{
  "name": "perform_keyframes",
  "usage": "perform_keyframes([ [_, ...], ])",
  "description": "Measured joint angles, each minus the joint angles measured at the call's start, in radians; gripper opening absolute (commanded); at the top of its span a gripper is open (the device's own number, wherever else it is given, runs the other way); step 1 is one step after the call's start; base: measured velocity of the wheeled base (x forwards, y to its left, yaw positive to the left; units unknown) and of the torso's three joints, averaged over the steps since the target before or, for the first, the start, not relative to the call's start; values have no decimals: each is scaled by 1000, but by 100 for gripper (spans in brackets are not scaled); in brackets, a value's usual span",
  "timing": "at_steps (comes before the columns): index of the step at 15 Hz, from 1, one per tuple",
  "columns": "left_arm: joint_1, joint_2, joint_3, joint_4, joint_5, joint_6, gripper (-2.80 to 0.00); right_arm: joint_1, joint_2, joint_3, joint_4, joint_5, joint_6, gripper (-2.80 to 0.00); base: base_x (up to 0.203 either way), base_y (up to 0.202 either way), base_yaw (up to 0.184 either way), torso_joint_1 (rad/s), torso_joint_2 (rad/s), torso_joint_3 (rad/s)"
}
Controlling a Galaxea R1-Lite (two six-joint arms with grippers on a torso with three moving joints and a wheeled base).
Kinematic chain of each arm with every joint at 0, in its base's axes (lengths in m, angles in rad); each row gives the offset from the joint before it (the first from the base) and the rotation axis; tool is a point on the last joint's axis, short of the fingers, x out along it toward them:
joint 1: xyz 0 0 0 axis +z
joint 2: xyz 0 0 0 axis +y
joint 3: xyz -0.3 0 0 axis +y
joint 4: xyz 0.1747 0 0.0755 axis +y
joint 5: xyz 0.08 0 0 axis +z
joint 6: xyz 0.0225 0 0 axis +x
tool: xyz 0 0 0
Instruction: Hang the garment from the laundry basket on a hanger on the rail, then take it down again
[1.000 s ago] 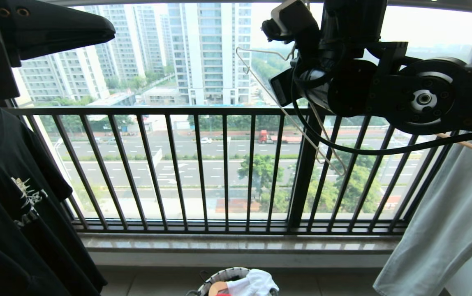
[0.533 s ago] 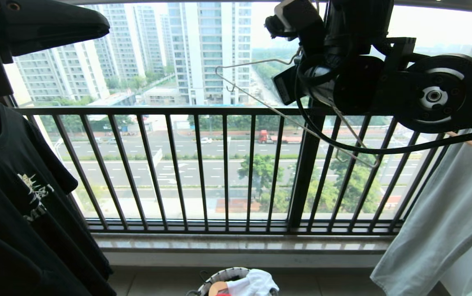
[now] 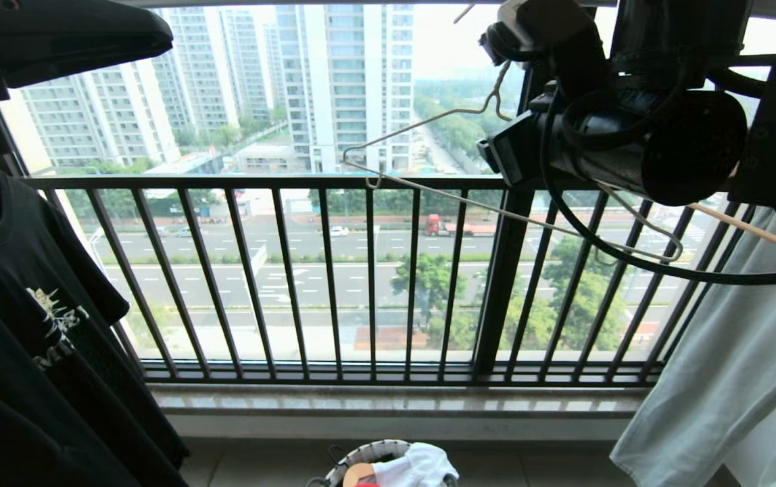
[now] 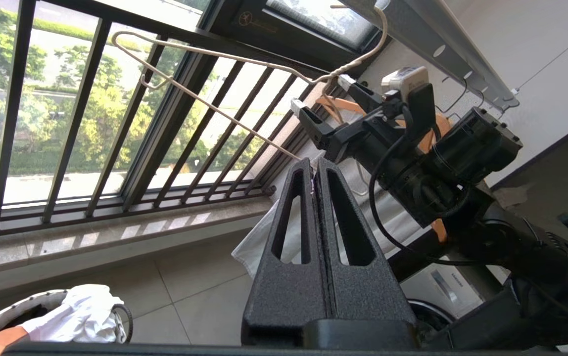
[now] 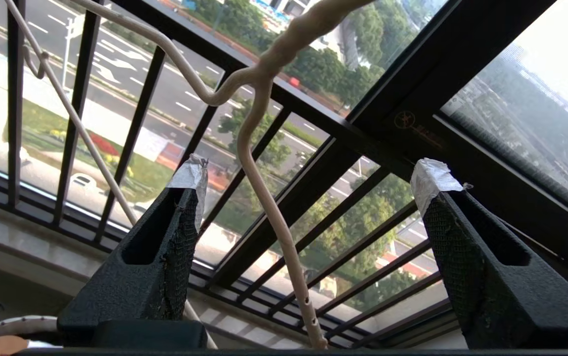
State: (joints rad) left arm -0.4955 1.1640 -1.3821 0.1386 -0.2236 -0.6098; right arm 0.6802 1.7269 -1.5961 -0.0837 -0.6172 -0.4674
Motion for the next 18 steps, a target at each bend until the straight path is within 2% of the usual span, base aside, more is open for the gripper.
perform_keyframes([
  [3,0,9,3,2,-1,0,-280,42,-144,130,38,16,-6,0,0,0,0,0,0,0],
  [6,-1,21,7,7,-3,-1,-280,114,-298,249,82,73,-10,0,0,0,0,0,0,0],
  [7,-4,20,15,6,-3,-1,-280,131,-349,289,87,81,-6,-163,0,0,0,0,0,0],
  [8,-11,16,22,6,-3,-1,-280,140,-399,323,91,86,-1,-280,0,0,0,0,0,0],
  [11,-45,-17,81,22,-3,-2,-280,162,-556,383,110,107,5,-280,0,0,0,0,0,0],
  [13,-62,-53,144,40,1,8,-280,145,-670,415,146,134,14,-280,0,0,0,0,0,0],
  [16,-66,-158,305,49,6,71,-280,34,-825,510,173,151,43,-280,0,0,0,0,0,0],
  [18,-44,-276,439,52,11,122,-280,-56,-940,581,175,157,44,-280,0,0,0,0,0,0],
])
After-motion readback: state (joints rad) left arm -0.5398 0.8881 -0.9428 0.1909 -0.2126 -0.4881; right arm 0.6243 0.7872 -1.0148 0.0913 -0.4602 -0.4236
